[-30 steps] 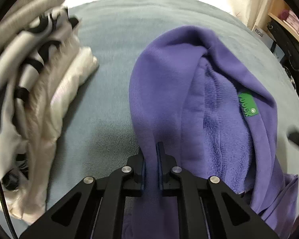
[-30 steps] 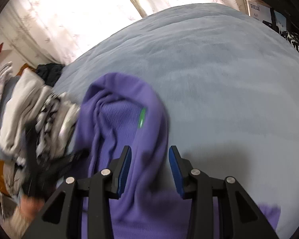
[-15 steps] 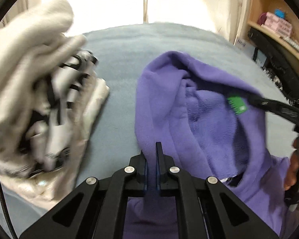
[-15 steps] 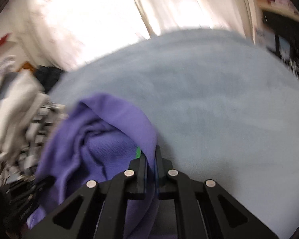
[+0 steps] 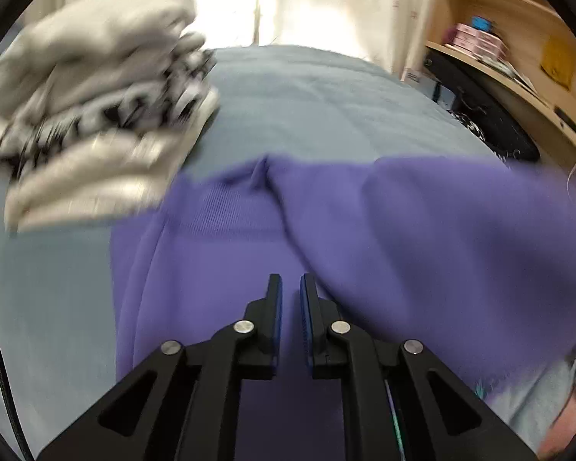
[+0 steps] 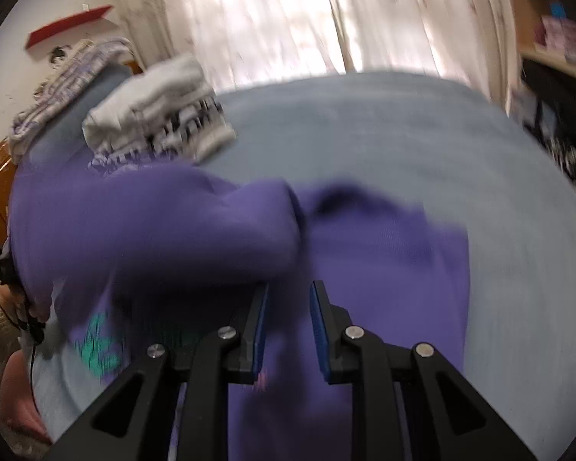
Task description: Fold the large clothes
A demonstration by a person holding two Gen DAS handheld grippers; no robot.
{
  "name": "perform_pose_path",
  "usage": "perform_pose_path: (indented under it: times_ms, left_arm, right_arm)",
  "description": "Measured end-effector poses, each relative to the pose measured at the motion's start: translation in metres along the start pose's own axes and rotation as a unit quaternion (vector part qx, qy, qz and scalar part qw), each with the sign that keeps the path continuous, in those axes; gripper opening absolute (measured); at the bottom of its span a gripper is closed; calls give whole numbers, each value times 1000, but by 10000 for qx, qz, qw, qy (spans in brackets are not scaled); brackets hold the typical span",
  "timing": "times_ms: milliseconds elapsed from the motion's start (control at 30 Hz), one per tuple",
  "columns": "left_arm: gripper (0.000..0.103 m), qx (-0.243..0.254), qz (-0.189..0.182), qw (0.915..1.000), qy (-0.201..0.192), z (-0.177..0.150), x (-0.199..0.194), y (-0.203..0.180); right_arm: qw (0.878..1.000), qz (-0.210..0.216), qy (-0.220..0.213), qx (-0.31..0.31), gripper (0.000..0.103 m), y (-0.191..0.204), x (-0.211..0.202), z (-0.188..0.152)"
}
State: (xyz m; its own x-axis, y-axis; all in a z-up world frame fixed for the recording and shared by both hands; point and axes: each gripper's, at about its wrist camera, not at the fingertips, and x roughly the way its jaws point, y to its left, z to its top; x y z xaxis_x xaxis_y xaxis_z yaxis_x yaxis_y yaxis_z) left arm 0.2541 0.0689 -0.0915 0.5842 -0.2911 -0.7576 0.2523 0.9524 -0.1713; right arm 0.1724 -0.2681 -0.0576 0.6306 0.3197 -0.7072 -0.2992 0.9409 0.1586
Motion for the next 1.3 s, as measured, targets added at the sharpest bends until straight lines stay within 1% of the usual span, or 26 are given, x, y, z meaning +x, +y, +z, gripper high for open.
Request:
perform_pose_path:
  times_ms: [67,133,200,233,267,300,367,467,567,633,700,733,767,800,833,900,933,967,1000,1033,1067,1100,1133,1200,1267,1300]
  left_arm:
    - [12,-316,-202,9992,111,-10,-10,5]
    - [21,-660,-461,9967,118,-13,-19,12]
    - [36,-943,-763,9926,87,-23,-32,11]
    - [41,-1086,-943,9896,85,-23,-35,9]
    - [51,-1195,-1108,9866,85,-23,-37,11]
    - [56,-1307,-1293,9829,95,-25,-36,11]
    - [56,-1425,-1646,9758,188,-30,-28,11]
    - [56,-1403,-1875,9717,305,-38,-17,2]
    - [56,-1376,-1959,9702,380,-43,0,-6]
    - [56,-1396,-1861,9720,342,-44,10,-13]
    - [56,-1437,-1747,9739,178,-41,17,-20]
    - [56,-1439,-1688,9750,100,-37,18,-24]
    - [47,-1415,-1653,9760,36,-33,19,-28]
    - [19,-1320,-1587,9784,-59,-29,15,-34]
    - [10,-1109,-1306,9851,-138,-22,10,-42]
    - [9,-868,-594,9940,-302,-13,-3,-52]
    - [9,-859,-229,9952,-410,-11,-10,-54]
    - [9,-886,-45,9953,-380,-9,-10,-52]
    - [10,-958,166,9949,-249,-10,-9,-50]
    - [11,-1077,227,9939,-33,-14,-2,-45]
    - [12,-1211,156,9922,241,-20,8,-40]
    - [14,-1266,180,9908,434,-25,16,-38]
    - [14,-1304,245,9895,580,-32,23,-37]
    - [16,-1300,307,9896,526,-40,23,-40]
    - [19,-1227,398,9904,495,-43,20,-42]
    - [20,-1216,396,9906,486,-43,20,-42]
  right_arm:
    - [9994,30,171,311,22,-5,-6,-16]
    - [9970,140,297,705,24,-8,-12,-26]
    - [9918,373,360,1168,31,-11,-20,-35]
    - [9893,499,353,1325,38,-12,-20,-38]
    - [9861,649,328,1495,45,-11,-24,-41]
    - [9830,795,302,1628,48,-9,-27,-45]
    - [9786,1008,252,1777,56,-5,-28,-50]
    - [9758,1171,330,1818,56,6,-20,-47]
    - [9728,1320,507,1836,56,13,-1,-43]
    - [9693,1435,582,1908,56,18,14,-40]
    - [9665,1524,515,2000,56,23,24,-38]
    - [9691,1414,463,1970,56,29,30,-34]
    - [9729,1275,478,1870,49,34,32,-31]
    - [9789,1113,448,1653,39,43,33,-24]
    - [9853,924,362,1390,28,52,30,-17]
    - [9920,543,109,1132,26,59,17,-6]
    - [9932,354,-85,1103,24,59,6,-2]
    - [9933,185,-202,1120,23,56,-1,0]
    - [9930,-166,-249,1145,23,52,-6,0]
    - [9919,-380,-184,1197,23,46,-5,-2]
    - [9891,-556,49,1361,23,36,4,-9]
    - [9846,-578,509,1568,24,25,21,-20]
    - [9800,-547,836,1722,25,18,34,-30]
    - [9830,-603,708,1583,27,21,36,-40]
    - [9851,-798,682,1360,34,30,31,-40]
    - [9852,-843,680,1327,36,33,30,-40]
